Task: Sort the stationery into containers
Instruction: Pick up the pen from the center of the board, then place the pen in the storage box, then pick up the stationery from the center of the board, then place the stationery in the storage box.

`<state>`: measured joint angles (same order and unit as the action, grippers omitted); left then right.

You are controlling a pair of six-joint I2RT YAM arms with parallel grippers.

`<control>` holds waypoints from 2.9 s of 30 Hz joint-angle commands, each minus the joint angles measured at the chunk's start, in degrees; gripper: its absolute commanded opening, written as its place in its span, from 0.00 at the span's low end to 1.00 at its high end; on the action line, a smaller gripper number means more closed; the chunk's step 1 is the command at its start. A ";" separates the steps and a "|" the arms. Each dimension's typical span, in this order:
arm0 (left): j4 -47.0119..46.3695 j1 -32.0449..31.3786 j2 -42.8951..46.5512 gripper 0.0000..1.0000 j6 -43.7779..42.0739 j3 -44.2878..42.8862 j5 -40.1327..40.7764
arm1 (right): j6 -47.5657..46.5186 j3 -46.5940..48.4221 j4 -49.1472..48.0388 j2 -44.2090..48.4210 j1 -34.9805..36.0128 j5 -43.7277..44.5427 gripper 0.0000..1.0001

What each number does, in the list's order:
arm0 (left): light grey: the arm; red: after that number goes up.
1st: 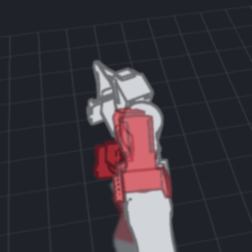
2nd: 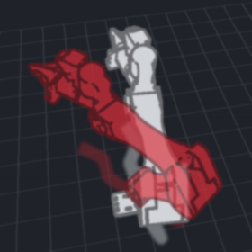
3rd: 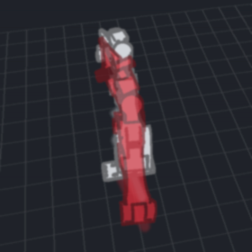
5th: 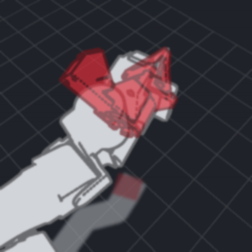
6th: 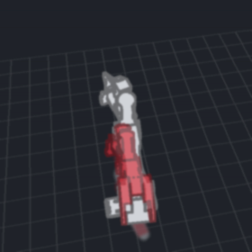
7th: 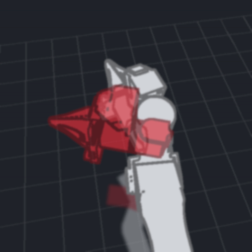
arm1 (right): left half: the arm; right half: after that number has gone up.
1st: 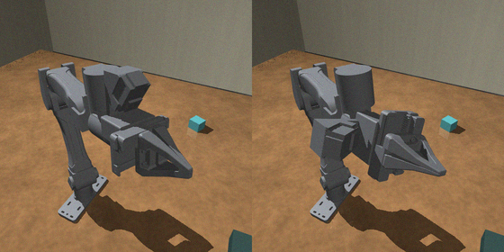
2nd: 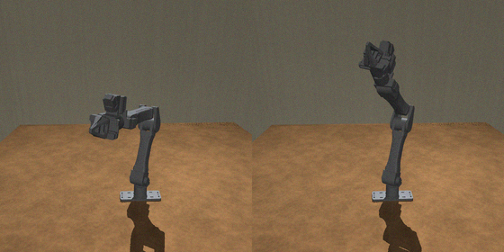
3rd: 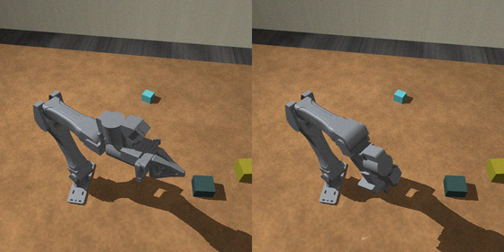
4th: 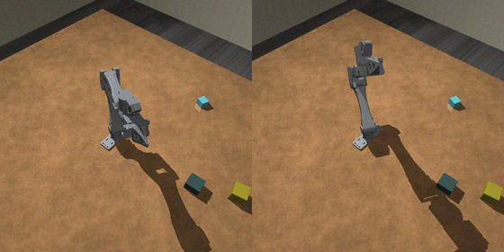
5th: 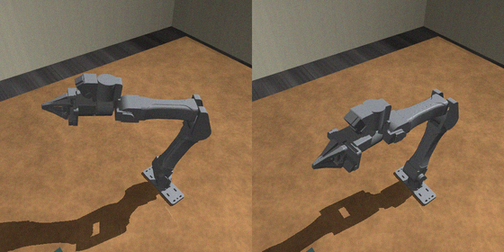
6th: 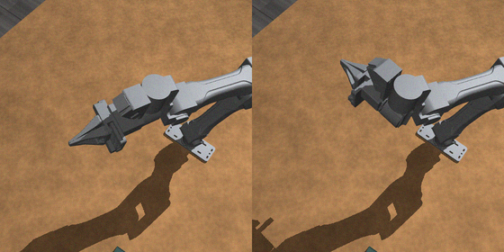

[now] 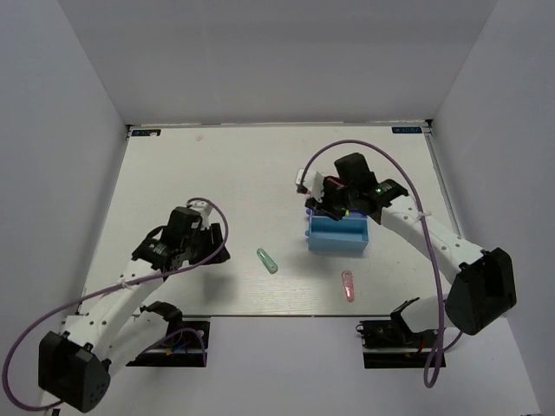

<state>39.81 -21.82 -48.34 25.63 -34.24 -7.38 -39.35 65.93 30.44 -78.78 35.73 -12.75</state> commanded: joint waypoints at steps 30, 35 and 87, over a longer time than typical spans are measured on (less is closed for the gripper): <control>-6.85 -25.63 -35.24 0.71 19.01 -19.37 19.06 | -18.67 0.25 -2.22 -4.82 -19.73 -19.24 0.79; -4.75 -27.13 -41.64 0.70 24.29 -23.50 20.21 | 10.51 -6.93 -14.85 5.09 -21.04 -16.78 0.00; -17.74 -38.38 -57.04 0.00 -14.80 -55.58 7.50 | 16.68 -23.39 4.63 26.49 -32.11 -29.51 0.00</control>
<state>28.73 -60.31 -104.33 21.71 -87.46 11.25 -20.62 42.46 34.48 -53.89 4.78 -39.03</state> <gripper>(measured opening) 0.387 0.001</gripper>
